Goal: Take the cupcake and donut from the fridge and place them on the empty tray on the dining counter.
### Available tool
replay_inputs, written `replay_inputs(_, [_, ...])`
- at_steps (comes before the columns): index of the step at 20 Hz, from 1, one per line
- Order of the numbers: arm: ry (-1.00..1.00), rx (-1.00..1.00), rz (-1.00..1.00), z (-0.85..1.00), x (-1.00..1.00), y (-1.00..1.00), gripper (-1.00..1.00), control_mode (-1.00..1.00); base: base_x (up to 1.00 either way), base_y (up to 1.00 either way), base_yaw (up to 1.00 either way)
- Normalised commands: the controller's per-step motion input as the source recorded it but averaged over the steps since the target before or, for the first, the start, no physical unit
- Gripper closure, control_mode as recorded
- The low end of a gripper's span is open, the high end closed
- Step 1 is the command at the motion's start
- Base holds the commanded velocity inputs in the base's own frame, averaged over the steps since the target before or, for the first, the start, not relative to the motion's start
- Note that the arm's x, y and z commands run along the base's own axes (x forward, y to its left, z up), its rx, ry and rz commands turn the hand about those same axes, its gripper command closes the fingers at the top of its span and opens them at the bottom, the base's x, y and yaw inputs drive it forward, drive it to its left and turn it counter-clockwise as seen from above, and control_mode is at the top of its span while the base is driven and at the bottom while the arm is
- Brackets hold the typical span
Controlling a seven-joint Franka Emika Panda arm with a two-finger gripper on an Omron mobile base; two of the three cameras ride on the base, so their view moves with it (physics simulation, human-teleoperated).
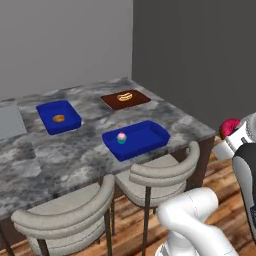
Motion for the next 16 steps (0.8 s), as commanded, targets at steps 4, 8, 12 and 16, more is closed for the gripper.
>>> replay_inputs(4, [0.00,0.00,0.00,0.00,0.00,0.00,1.00,1.00,0.66,-0.59,0.24])
replay_inputs(8, [0.00,0.00,0.00,0.00,0.00,0.00,1.00,1.00,1.00,-0.14,0.33])
replay_inputs(12, [0.00,0.00,0.00,0.00,0.00,0.00,1.00,1.00,1.00,0.00,0.47])
replay_inputs(16, [0.00,0.00,0.00,0.00,0.00,0.00,1.00,1.00,0.99,0.00,0.40])
